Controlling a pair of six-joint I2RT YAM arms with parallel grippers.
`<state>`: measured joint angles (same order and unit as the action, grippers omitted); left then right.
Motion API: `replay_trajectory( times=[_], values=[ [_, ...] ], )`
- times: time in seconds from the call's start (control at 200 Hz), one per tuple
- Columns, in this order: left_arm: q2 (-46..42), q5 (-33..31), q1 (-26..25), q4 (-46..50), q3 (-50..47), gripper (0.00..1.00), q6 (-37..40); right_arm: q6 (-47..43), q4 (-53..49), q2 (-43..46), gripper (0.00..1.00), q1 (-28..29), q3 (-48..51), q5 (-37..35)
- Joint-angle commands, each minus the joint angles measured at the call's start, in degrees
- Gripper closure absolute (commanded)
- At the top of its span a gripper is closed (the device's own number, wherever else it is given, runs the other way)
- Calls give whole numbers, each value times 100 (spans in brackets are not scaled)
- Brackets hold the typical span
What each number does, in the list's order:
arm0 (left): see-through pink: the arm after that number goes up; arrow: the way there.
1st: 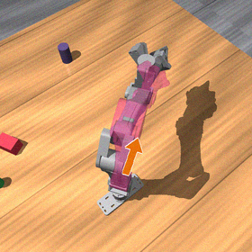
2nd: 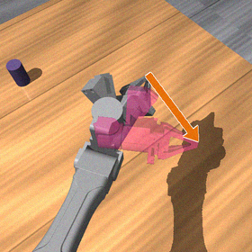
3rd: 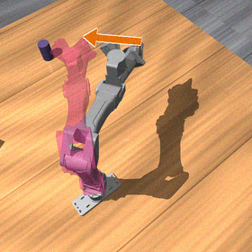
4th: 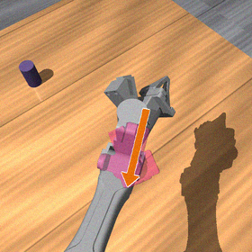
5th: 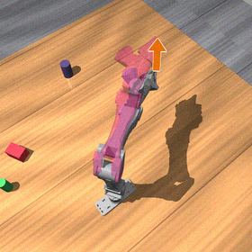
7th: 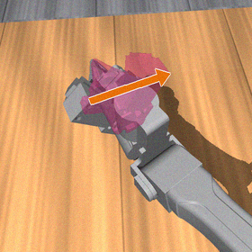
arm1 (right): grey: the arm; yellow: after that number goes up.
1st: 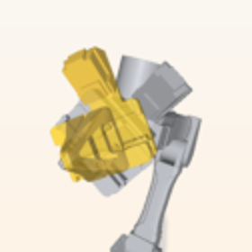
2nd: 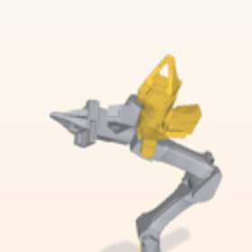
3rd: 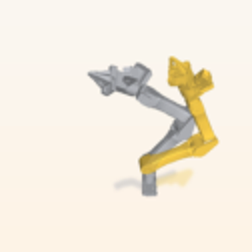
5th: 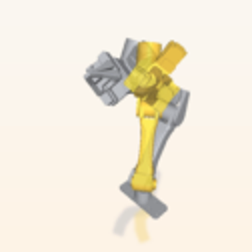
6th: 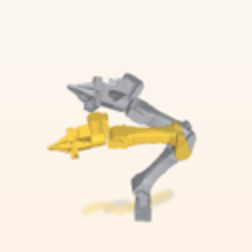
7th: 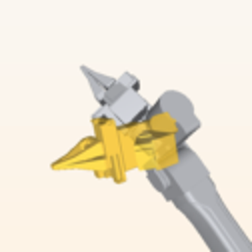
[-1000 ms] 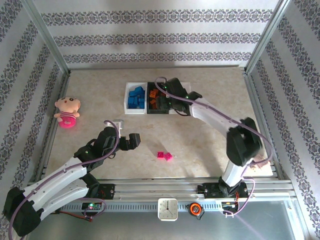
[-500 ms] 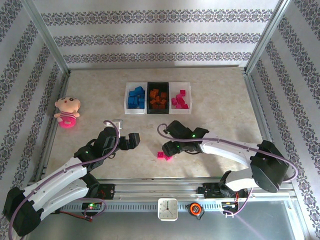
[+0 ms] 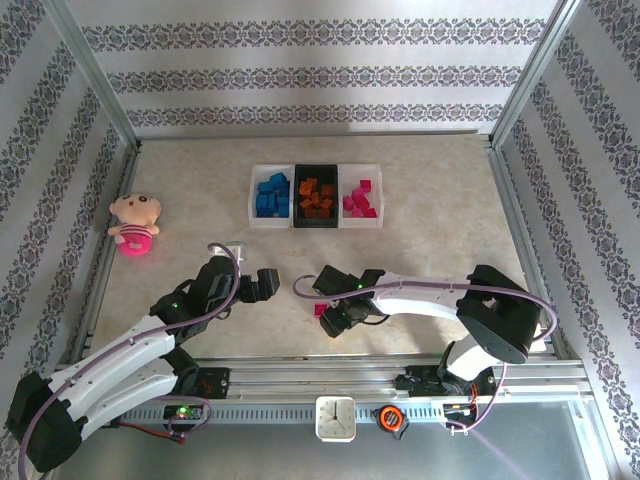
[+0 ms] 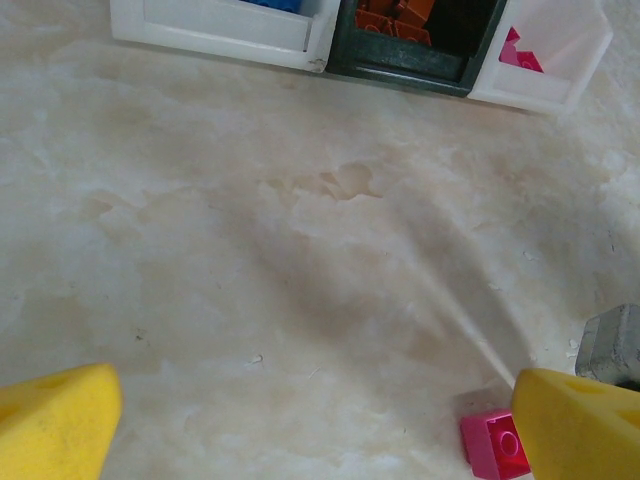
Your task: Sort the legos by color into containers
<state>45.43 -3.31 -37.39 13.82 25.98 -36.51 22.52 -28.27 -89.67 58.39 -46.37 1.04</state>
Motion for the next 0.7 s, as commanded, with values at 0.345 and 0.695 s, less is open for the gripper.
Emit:
replay_trajectory(
  times=[0.345,0.695],
  values=[
    [28,-79,64,-103,-15,0,-34,-161,157,-59,69,-53,-148,-328],
    [182,115,69,-207,34,0,117,-340,-239,1136,78,-712,-208,-307]
  ],
)
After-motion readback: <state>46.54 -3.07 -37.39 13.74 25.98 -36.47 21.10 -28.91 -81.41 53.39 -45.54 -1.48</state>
